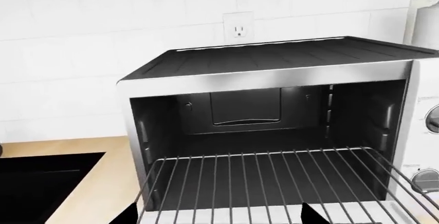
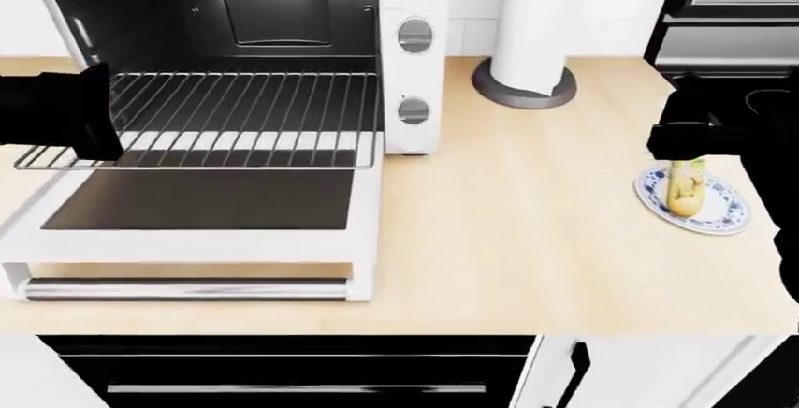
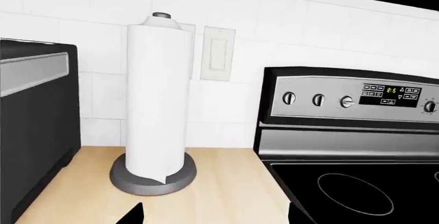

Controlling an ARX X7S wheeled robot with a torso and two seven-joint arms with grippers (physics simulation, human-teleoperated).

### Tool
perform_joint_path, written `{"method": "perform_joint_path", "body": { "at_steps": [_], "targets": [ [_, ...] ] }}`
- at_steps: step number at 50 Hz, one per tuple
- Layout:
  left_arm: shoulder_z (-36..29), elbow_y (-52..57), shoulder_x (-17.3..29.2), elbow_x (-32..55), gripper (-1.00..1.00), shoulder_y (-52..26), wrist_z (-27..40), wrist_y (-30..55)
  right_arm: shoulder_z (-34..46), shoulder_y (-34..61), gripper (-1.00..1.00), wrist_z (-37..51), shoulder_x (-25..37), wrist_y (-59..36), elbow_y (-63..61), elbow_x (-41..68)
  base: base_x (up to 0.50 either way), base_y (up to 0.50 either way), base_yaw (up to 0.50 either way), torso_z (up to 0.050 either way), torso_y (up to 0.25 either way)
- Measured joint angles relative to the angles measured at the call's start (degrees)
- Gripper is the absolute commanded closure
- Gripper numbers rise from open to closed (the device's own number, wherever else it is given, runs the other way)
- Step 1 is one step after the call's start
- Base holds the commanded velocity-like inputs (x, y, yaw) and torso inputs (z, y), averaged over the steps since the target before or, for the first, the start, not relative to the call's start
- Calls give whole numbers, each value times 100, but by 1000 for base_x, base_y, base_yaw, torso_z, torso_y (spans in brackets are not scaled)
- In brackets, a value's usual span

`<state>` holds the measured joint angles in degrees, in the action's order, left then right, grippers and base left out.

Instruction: Place the baguette on the rack of the toaster oven.

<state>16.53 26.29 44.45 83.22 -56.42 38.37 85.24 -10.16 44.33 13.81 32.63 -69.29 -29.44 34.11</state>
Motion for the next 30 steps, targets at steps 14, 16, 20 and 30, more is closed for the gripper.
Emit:
{"method": "perform_joint_path", "body": {
  "at_steps": [14, 16, 20, 30],
  "targets": [
    [-179, -123, 204, 509, -100, -106, 378, -83, 41, -44, -100, -7, 67, 2, 34, 0, 382, 0, 0, 0, 1],
    [-236, -171, 233, 598, -100, -175, 457, -82, 33, -50, -100, -4, 74, -8, 33, 8, 268, 0, 0, 0, 0],
    [-318, -231, 294, 761, -100, -261, 601, -93, 8, -54, -100, 4, 89, -33, 28, 24, 235, 0, 0, 0, 0],
    [-380, -275, 457, 1075, -100, -249, 837, -180, -84, -57, -100, 143, 45, -169, 156, 18, 39, 0, 0, 0, 1]
  ]
}}
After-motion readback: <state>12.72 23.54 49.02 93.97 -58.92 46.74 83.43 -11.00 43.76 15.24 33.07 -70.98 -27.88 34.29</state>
